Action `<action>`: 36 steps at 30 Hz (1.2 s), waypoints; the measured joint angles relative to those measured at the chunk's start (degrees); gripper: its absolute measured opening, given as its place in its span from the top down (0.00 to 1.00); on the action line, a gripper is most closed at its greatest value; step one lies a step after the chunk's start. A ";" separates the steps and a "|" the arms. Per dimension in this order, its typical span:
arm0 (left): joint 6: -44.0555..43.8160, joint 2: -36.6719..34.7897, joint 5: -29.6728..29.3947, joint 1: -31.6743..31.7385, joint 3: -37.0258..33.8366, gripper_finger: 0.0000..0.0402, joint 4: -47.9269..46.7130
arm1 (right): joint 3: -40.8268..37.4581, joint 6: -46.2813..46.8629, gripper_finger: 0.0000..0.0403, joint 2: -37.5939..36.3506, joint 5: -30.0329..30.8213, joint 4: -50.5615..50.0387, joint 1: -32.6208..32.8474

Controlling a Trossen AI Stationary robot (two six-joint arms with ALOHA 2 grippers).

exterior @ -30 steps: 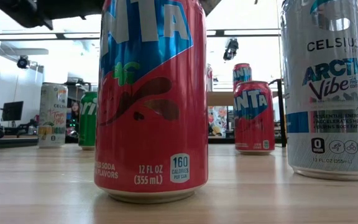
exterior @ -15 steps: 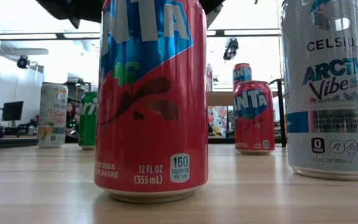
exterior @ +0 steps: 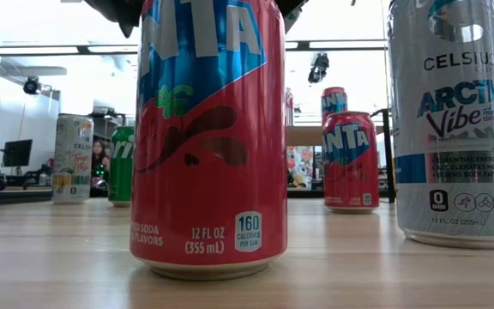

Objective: Place canned beverage on shelf
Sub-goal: Put the top white blue soda can on the shelf

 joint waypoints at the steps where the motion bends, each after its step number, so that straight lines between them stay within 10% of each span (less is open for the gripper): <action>1: 0.00 0.26 0.05 0.00 0.13 0.27 -0.22 | 0.00 -0.04 0.40 0.00 -0.51 0.04 0.00; 9: -0.12 0.74 0.26 -0.29 0.49 0.45 -0.68 | 0.11 -0.02 0.30 0.00 -4.03 0.59 -0.09; 36: -6.26 -7.17 8.59 -1.36 -8.64 0.45 13.34 | -2.17 -1.41 0.20 -13.69 -3.37 9.91 3.41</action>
